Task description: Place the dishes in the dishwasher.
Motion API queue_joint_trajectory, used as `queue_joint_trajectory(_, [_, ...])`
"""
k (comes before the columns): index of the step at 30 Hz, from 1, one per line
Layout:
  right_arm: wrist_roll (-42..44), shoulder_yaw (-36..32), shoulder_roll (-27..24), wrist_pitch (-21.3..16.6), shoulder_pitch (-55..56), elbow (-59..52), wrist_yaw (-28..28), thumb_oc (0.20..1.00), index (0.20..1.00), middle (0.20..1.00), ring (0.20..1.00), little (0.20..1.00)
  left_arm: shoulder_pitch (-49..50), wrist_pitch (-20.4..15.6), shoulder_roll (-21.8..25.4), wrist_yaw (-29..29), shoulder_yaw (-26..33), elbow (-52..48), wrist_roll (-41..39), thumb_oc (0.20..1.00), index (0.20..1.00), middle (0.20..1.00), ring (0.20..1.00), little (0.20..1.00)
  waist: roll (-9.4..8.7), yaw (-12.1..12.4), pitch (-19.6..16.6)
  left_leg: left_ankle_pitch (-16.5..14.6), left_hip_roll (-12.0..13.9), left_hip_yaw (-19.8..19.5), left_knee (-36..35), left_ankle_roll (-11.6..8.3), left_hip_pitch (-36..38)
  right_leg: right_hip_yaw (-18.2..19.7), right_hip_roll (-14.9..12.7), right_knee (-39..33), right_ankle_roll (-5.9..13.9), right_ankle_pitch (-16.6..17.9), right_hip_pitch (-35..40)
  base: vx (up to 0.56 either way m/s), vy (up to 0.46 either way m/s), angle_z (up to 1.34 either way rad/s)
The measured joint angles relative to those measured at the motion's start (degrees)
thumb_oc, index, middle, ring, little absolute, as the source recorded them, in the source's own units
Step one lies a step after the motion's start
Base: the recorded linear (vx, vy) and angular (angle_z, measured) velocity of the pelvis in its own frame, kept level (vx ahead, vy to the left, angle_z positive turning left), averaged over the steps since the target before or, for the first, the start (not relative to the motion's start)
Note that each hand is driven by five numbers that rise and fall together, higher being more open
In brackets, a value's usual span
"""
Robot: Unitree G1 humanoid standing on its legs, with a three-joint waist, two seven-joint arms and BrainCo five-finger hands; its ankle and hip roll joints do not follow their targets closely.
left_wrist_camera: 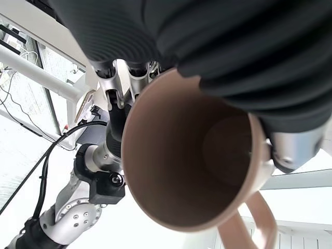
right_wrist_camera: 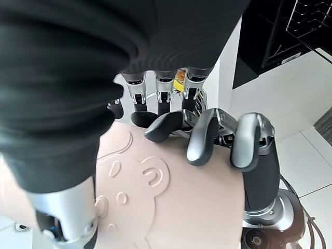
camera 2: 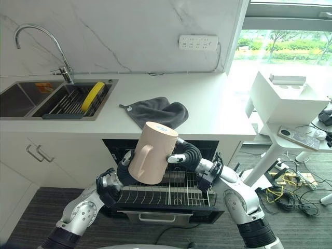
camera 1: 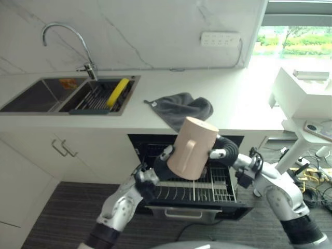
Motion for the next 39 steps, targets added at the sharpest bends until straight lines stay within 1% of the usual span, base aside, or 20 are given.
queue_joint_trajectory(5, [2.4,0.0,0.4,0.3,-0.1,0.0,0.1,1.0,1.0,1.0,1.0,1.0,0.0,0.0,0.0,-0.2,0.0,0.1,0.0,0.2,0.2,0.2,0.2,0.2,0.0,0.0,0.0,0.0,0.0,0.0,0.0,0.0,0.0,0.0,0.0,0.0,-0.01,0.0,0.0,0.0,0.0,0.0])
queue_joint_trajectory(8, [4.5,0.1,0.5,1.3,-0.3,0.2,0.2,1.0,1.0,1.0,1.0,1.0,0.0,0.0,0.0,-0.3,0.0,0.7,0.1,0.2,0.2,0.2,0.2,0.2,0.0,0.0,0.0,0.0,0.0,0.0,0.0,0.0,0.0,0.0,0.0,0.0,0.0,0.0,0.0,0.0,0.0,0.0])
queue_joint_trajectory(18, [6.8,0.0,1.1,1.4,-1.8,1.8,0.5,1.0,1.0,1.0,1.0,1.0,0.0,0.4,0.0,-1.0,-0.2,2.1,0.1,0.2,0.2,0.2,0.2,0.2,0.01,0.1,0.0,0.0,0.0,0.0,0.0,0.0,0.0,-0.1,0.0,0.0,-0.04,0.0,0.0,0.0,0.0,0.0])
queue_joint_trajectory(21, [8.9,-0.3,1.1,1.4,-1.9,1.8,0.4,1.0,1.0,1.0,1.0,1.0,0.0,0.4,-0.1,-1.7,-0.2,2.2,0.1,0.2,0.2,0.2,0.2,0.2,0.01,0.1,0.0,0.0,0.0,0.0,0.0,0.0,0.0,-0.2,0.0,0.0,-0.21,0.1,0.0,0.0,0.0,0.0])
queue_joint_trajectory(32, [8.9,-0.4,1.2,2.6,-2.8,1.8,0.4,1.0,1.0,1.0,1.0,1.0,0.0,0.5,-0.1,-1.9,-0.3,2.2,0.1,0.2,0.2,0.2,0.2,0.2,0.05,0.1,0.0,0.0,0.0,0.0,0.0,0.0,0.0,-0.1,0.0,0.0,-0.23,0.1,0.0,0.0,0.0,0.0])
queue_joint_trajectory(35, [8.9,-0.1,1.5,3.6,-2.8,1.8,0.4,1.0,1.0,1.0,1.0,1.0,0.0,0.4,-0.1,-1.8,-1.4,2.2,0.1,0.2,0.2,0.2,0.2,0.2,0.06,0.1,0.0,0.0,0.0,0.0,0.0,0.0,0.0,-0.1,0.0,0.0,-0.23,0.1,0.0,0.0,0.0,0.0])
queue_joint_trajectory(39, [8.9,-0.1,1.7,3.7,-2.7,1.9,0.4,1.0,1.0,1.0,1.0,1.0,0.0,0.4,-0.1,-1.8,-1.5,2.2,0.1,0.2,0.2,0.2,0.2,0.2,0.07,0.1,0.0,0.0,0.0,0.1,0.0,0.0,0.1,-0.1,0.0,0.0,-0.23,0.1,0.0,0.0,0.0,0.0])
